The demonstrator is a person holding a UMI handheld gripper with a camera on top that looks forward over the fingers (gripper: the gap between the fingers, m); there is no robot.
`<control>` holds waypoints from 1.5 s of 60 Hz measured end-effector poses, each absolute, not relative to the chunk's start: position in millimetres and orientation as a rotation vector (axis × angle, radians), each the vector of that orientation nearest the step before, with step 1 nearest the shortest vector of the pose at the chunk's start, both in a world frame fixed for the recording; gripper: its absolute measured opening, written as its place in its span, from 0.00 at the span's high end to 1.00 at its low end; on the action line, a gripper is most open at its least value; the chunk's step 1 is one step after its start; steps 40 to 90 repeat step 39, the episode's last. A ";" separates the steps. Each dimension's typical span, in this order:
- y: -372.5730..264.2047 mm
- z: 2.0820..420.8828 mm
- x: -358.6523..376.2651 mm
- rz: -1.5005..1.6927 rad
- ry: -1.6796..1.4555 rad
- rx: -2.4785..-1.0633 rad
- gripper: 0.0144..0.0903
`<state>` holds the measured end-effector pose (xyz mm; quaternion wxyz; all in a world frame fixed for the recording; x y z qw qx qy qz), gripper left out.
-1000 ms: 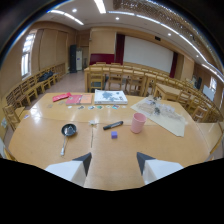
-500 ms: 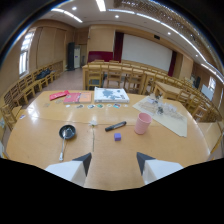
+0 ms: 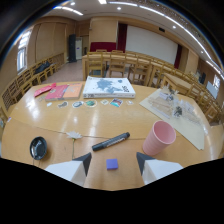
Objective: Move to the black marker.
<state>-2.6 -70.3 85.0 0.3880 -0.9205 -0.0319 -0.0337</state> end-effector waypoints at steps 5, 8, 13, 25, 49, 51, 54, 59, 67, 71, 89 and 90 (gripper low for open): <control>-52.3 67.0 0.0 -0.071 -0.079 -2.355 0.07; -46.9 60.0 -0.1 -0.063 -0.075 -2.368 0.07; -37.9 49.2 -0.7 -0.052 -0.067 -2.380 0.07; -31.5 40.8 -0.1 -0.057 -0.065 -2.386 0.07; -30.4 41.6 -1.9 -0.061 -0.081 -2.385 0.07; -30.4 41.6 -1.9 -0.061 -0.081 -2.385 0.07; -30.4 41.6 -1.9 -0.061 -0.081 -2.385 0.07; -30.4 41.6 -1.9 -0.061 -0.081 -2.385 0.07; -30.4 41.6 -1.9 -0.061 -0.081 -2.385 0.07; -30.4 41.6 -1.9 -0.061 -0.081 -2.385 0.07; -30.4 41.6 -1.9 -0.061 -0.081 -2.385 0.07; -30.4 41.6 -1.9 -0.061 -0.081 -2.385 0.07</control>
